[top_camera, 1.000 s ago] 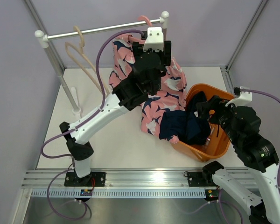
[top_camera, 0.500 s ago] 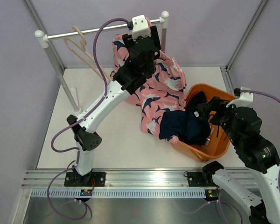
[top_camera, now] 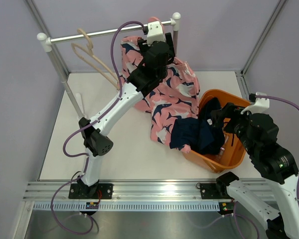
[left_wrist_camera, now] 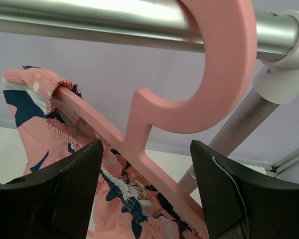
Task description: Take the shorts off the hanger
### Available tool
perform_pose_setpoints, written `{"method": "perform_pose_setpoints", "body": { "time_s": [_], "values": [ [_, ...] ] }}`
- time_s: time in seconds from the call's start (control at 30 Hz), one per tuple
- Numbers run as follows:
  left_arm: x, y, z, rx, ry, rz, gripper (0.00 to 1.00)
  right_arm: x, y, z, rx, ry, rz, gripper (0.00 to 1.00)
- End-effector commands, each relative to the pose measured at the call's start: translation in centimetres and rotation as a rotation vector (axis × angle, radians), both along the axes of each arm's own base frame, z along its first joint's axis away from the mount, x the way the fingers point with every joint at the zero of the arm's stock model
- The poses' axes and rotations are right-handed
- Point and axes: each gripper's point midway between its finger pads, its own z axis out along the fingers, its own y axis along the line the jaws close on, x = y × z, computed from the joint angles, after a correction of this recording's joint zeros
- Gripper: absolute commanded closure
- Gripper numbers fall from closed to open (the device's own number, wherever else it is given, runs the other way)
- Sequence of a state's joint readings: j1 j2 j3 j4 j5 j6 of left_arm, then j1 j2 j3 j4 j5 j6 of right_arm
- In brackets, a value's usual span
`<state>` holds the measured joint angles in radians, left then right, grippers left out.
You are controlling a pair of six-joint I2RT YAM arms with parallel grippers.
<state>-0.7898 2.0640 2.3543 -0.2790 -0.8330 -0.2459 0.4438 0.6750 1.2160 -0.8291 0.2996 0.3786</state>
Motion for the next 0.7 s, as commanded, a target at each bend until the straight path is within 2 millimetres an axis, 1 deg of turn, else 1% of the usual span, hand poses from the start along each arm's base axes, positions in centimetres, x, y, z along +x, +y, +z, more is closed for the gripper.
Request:
{"method": "perform_pose_setpoints", "body": {
  "time_s": [0.0, 0.07, 0.2, 0.33, 0.37, 0.4, 0.47, 0.57, 0.67],
  "values": [
    [0.0, -0.1, 1.7, -0.07, -0.044, -0.027, 0.26, 0.2, -0.7, 0.6, -0.02, -0.028, -0.026, 0.09],
    [0.1, -0.1, 1.8, -0.07, -0.047, -0.024, 0.26, 0.2, -0.8, 0.4, -0.029, -0.024, -0.029, 0.09],
    [0.5, -0.1, 0.8, -0.052, -0.025, -0.019, 0.3, 0.2, -0.8, 0.4, -0.029, -0.023, -0.028, 0.09],
    [0.7, 0.0, -0.1, -0.038, 0.008, -0.029, 0.52, 0.2, -0.8, 0.4, -0.033, -0.027, -0.026, 0.09],
    [0.7, 0.2, -0.1, -0.037, 0.013, -0.028, 0.62, 0.1, -0.7, 0.4, -0.03, -0.025, -0.024, 0.08],
    [0.6, 0.4, -0.5, -0.026, 0.025, -0.024, 0.66, 0.2, -0.7, 0.4, -0.03, -0.026, -0.025, 0.08],
    [0.4, 1.0, -0.2, -0.024, 0.025, -0.017, 0.74, 0.2, -0.6, 0.2, -0.029, -0.023, -0.021, 0.08],
    [0.0, 1.8, 0.2, -0.018, 0.024, -0.011, 0.78, 0.3, -0.5, 0.0, -0.029, -0.021, -0.017, 0.08],
    [-0.1, 2.3, 0.6, -0.002, 0.019, -0.009, 0.79, 0.4, -0.3, -0.3, -0.026, -0.016, -0.01, 0.08]
  ]
}}
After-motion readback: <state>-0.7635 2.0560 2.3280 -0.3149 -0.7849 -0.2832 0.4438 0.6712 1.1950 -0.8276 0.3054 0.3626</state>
